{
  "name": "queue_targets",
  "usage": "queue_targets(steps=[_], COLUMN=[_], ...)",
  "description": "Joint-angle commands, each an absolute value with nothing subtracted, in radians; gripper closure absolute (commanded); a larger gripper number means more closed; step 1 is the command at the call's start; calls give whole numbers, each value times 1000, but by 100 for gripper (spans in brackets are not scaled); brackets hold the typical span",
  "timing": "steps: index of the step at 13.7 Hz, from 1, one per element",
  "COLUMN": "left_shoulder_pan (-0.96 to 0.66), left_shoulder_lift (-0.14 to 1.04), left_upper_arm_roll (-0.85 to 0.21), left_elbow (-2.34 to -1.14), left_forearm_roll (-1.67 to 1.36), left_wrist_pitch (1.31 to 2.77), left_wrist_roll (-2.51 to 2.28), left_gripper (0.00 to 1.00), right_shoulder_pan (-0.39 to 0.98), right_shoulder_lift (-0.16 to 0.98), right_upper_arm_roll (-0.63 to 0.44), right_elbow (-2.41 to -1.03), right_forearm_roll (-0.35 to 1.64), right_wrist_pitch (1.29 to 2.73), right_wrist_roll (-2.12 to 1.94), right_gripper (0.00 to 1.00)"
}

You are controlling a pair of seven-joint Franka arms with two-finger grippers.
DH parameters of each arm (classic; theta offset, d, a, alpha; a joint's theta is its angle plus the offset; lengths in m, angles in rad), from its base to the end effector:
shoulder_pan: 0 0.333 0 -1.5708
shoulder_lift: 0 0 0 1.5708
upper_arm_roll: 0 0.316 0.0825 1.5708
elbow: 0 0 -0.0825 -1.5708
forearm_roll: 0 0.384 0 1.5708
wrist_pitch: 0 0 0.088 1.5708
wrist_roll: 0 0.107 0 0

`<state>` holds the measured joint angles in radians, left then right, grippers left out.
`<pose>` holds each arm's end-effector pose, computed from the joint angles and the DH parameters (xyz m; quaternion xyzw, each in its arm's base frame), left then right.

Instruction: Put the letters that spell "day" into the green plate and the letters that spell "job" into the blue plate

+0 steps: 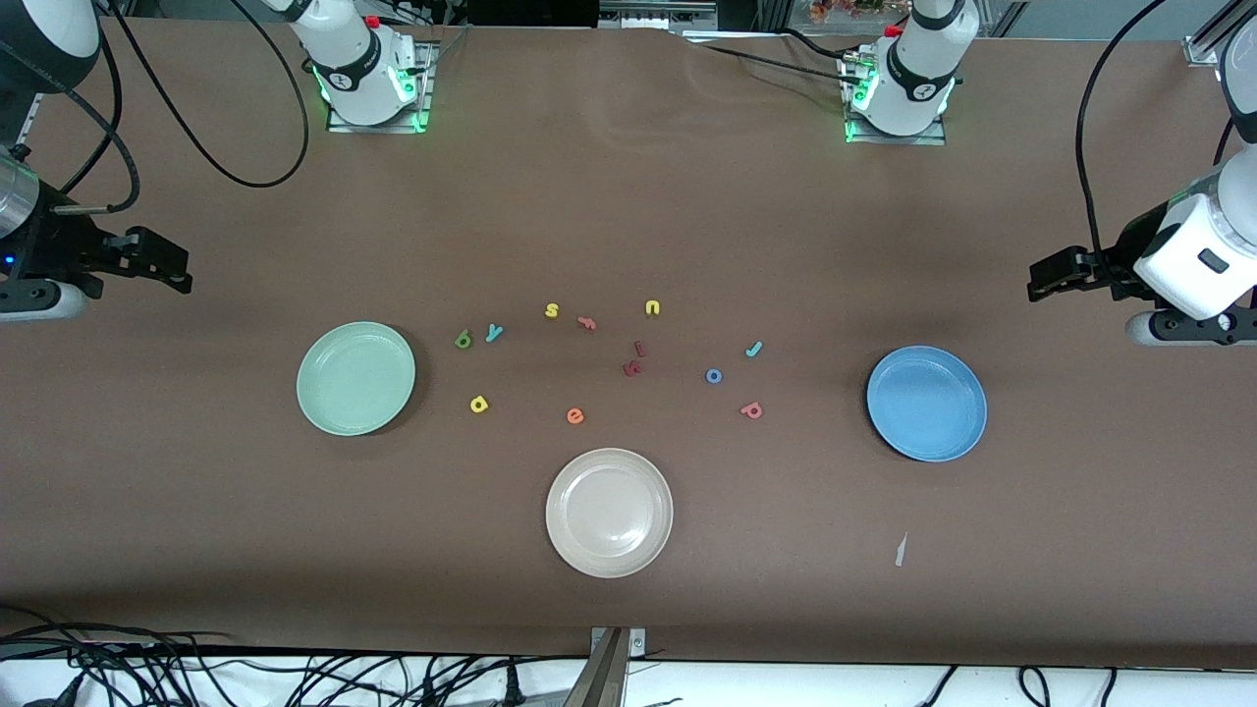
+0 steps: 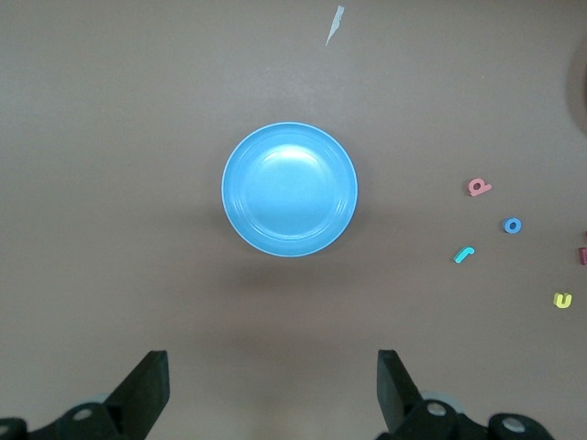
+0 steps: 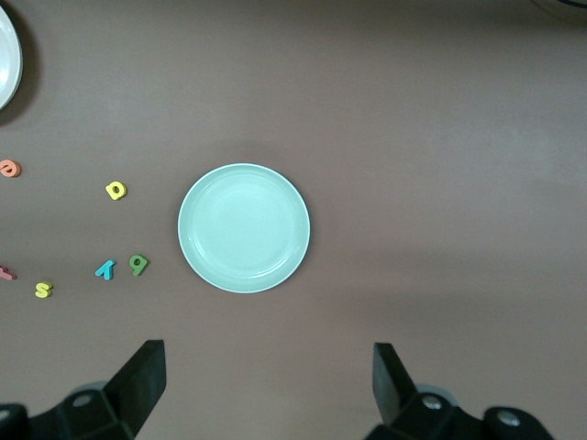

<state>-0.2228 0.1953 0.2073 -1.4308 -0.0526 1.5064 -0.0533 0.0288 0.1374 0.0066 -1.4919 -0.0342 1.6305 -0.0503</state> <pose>0.6034 -0.0272 0.5736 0.9981 0.0179 -0.0579 0.0043 0.6011 0.0175 0.5878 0.9989 0.0438 0.0005 0.0166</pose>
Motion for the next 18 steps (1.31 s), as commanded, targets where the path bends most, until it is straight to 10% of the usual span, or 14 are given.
queue_targets(steps=[1, 18], left_shoulder_pan=[-224, -222], left_shoulder_lift=[206, 206], left_upper_arm_roll=[213, 212], left_elbow=[-1405, -1405], left_forearm_roll=[-75, -78], left_wrist_pitch=[1483, 1483], left_wrist_roll=[-38, -37], left_gripper=[0, 0], right_shoulder_pan=[29, 29], right_shoulder_lift=[132, 130], right_upper_arm_roll=[30, 40], right_elbow=[-1486, -1494], right_forearm_roll=[-32, -25], right_wrist_pitch=[1617, 1591], right_wrist_roll=[-40, -43], right_gripper=[0, 0])
